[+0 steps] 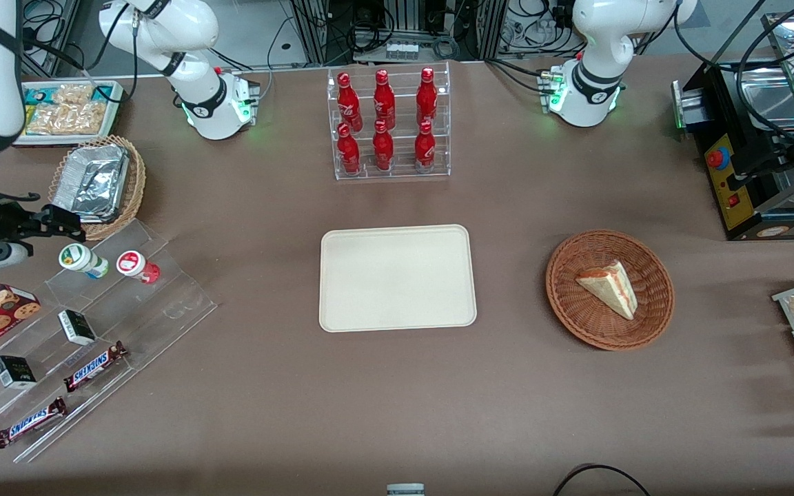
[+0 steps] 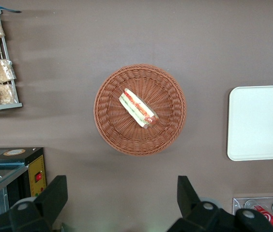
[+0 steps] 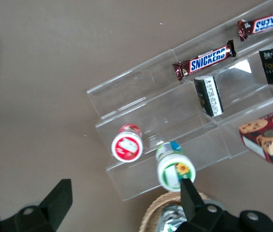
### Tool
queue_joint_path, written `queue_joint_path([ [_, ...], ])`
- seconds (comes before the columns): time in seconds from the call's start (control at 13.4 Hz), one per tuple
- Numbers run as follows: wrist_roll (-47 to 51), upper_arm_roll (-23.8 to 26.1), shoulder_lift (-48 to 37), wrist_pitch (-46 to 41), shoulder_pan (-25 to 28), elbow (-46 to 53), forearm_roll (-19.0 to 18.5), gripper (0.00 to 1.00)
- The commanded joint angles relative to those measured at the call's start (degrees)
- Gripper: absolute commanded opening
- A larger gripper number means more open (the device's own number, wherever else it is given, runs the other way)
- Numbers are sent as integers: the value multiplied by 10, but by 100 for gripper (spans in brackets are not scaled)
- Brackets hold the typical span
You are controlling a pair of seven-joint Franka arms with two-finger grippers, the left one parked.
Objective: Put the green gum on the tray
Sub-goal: 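Move the right gripper down to the green-labelled gum bottle on the acrylic stand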
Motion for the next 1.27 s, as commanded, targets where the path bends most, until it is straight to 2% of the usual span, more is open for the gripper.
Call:
queue_joint_path([
  [0.0,-87,0,-13,51,-29,-51,15,99],
  [0.52,-223,-14,-65,214,-50,-203,15,99],
  [1.19,-267,-37,-54,297,-50,-257,32,99],
])
